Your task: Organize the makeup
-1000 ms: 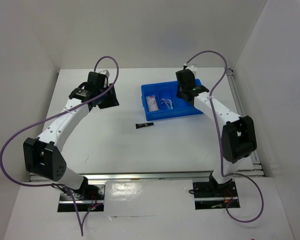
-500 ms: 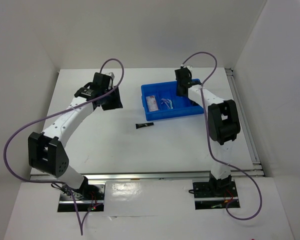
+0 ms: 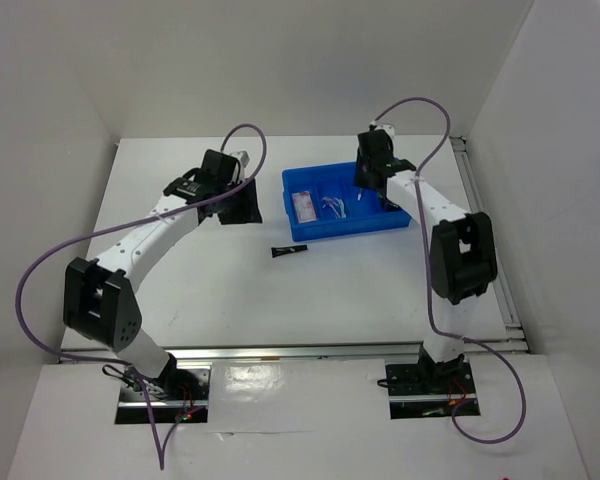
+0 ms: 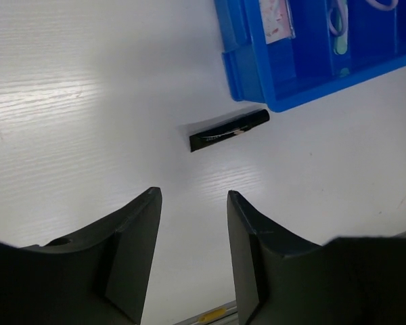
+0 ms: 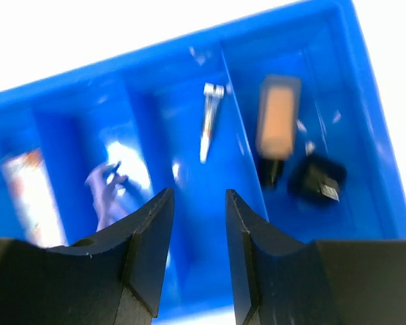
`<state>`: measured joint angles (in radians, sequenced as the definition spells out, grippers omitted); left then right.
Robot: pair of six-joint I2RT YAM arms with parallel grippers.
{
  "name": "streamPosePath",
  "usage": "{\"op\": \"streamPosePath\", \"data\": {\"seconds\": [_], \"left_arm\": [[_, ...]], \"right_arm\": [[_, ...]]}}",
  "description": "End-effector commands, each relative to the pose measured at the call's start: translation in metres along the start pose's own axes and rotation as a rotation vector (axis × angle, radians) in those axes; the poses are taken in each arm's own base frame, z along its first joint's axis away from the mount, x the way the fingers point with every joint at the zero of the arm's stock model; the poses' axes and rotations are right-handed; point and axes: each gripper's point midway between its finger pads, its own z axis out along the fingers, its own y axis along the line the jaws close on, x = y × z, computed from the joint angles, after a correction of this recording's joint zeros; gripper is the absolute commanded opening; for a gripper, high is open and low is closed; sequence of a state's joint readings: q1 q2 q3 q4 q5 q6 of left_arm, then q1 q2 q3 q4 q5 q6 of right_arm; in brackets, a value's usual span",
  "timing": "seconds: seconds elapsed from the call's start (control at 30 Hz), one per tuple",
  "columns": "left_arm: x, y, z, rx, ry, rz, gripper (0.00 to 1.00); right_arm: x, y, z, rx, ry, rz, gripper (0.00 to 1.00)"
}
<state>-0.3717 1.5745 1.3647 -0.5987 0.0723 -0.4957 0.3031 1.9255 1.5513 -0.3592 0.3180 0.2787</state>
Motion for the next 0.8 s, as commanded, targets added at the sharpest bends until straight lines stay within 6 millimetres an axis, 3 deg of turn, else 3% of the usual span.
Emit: {"op": "streamPosePath", "data": {"seconds": [0.0, 0.03, 0.1, 0.13, 0.17, 0.27, 0.33, 0.5, 0.67, 0.77], "left_arm": [[0.007, -0.014, 0.018, 0.076, 0.028, 0.032, 0.56], [0.017, -0.021, 0.029, 0.102, 0.067, 0.039, 0.56], [0.017, -0.026, 0.044, 0.122, 0.066, 0.049, 0.56], [0.028, -0.023, 0.059, 0.116, 0.095, 0.07, 0.56], [0.023, -0.025, 0.069, 0.13, 0.063, 0.075, 0.56], [0.037, -0.022, 0.091, 0.142, 0.099, 0.062, 0.56], [0.033, -0.031, 0.095, 0.196, 0.08, 0.057, 0.56], [0.053, -0.032, 0.117, 0.228, 0.141, -0.019, 0.52], [0.08, -0.03, 0.124, 0.265, 0.203, -0.047, 0.48], [0.105, -0.031, 0.121, 0.26, 0.261, -0.05, 0.46]], "right_arm": [[-0.028, -0.003, -0.061, -0.068, -0.076, 0.112, 0.44], [-0.026, -0.005, -0.066, -0.069, -0.076, 0.138, 0.44], [-0.014, -0.011, -0.082, -0.074, -0.057, 0.144, 0.44], [-0.002, -0.014, -0.084, -0.074, -0.03, 0.15, 0.44], [-0.006, -0.016, -0.095, -0.081, -0.049, 0.156, 0.44], [0.006, -0.027, -0.102, -0.066, -0.03, 0.155, 0.45], [0.007, -0.033, -0.109, -0.06, -0.034, 0.162, 0.45], [0.017, -0.043, -0.114, -0.045, -0.014, 0.161, 0.45], [0.021, -0.046, -0.115, -0.029, 0.001, 0.156, 0.45], [0.026, -0.046, -0.113, -0.026, 0.01, 0.162, 0.45]]}}
